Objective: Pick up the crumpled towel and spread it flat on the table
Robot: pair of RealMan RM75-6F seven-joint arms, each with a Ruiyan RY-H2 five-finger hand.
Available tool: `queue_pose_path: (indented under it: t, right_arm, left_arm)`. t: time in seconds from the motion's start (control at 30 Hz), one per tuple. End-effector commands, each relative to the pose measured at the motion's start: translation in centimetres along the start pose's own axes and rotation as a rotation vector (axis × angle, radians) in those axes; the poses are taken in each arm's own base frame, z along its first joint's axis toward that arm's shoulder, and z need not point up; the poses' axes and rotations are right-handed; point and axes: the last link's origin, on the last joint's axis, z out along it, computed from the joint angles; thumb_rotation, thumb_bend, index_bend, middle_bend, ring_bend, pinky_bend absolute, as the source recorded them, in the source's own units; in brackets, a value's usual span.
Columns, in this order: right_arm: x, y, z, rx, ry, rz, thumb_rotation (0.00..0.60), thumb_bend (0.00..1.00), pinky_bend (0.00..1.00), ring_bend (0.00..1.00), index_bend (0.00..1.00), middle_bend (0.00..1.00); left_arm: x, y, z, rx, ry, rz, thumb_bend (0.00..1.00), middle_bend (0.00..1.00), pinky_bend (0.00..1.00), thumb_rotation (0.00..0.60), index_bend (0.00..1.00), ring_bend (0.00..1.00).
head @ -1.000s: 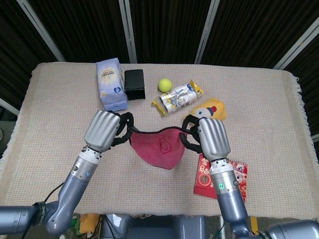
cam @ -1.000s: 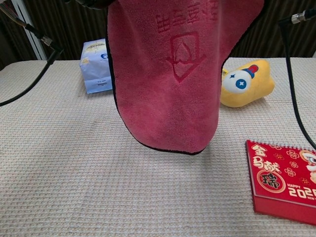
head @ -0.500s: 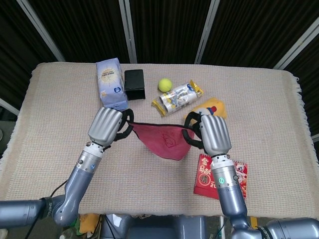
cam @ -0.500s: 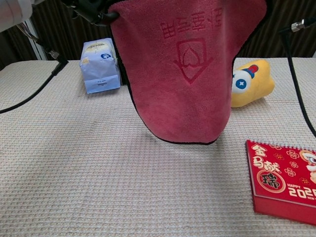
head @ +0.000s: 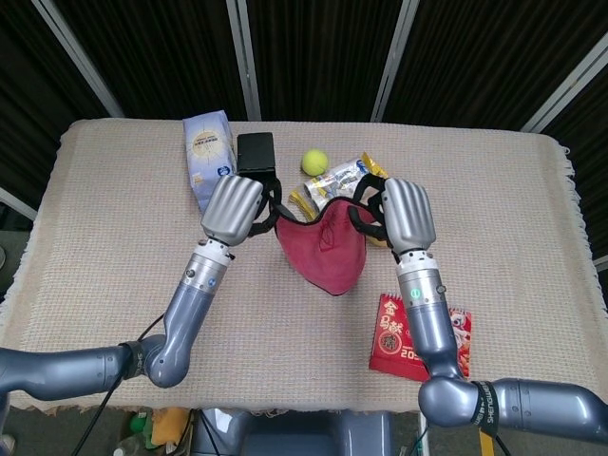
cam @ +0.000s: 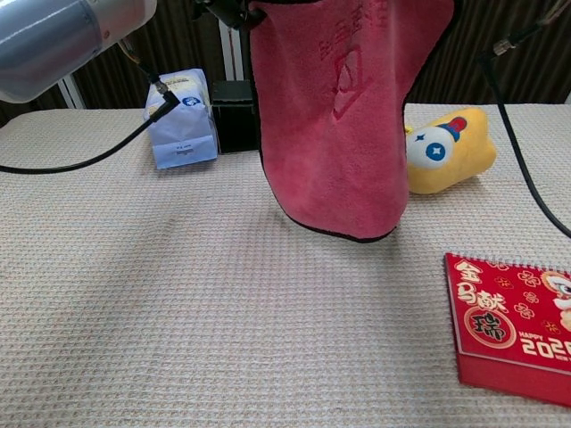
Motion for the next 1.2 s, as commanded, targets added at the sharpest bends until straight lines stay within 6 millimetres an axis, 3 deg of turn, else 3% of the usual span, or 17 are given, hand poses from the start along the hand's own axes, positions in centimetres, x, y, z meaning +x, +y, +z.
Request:
queue_pose_path:
  t: [0.03, 0.17, 0.53, 1.2]
  right_arm:
    - [-0.2, 0.0, 0.5, 0.011, 0.003, 0.012, 0.600, 0.58, 0.93, 1.00, 0.66, 1.00]
    - [-0.6, 0.6, 0.0, 0.012, -0.016, -0.010, 0.600, 0.58, 0.93, 1.00, 0.66, 1.00]
    - [-1.8, 3.4, -3.4, -0.026, -0.102, -0.047, 0.600, 0.58, 0.93, 1.00, 0.66, 1.00]
    - [-1.8, 3.2, -8.2, -0.033, -0.166, -0.093, 0.600, 0.58, 0.93, 1.00, 0.66, 1.00]
  left_arm:
    - [-0.1, 0.4, 0.6, -0.003, 0.014, -0.019, 0.40, 0.87, 0.73, 0.600, 0.65, 0.78]
    - [-0.5, 0.3, -0.1, -0.019, -0.001, -0.010, 0.40, 0.87, 0.73, 0.600, 0.65, 0.78]
    - [-2.9, -1.6, -5.1, -0.032, -0.091, -0.005, 0.40, 0.87, 0.73, 0.600, 0.65, 0.78]
    - [-2.3, -1.7, -10.3, -0.081, -0.168, -0.106, 0.40, 0.87, 0.73, 0.600, 0.65, 0.78]
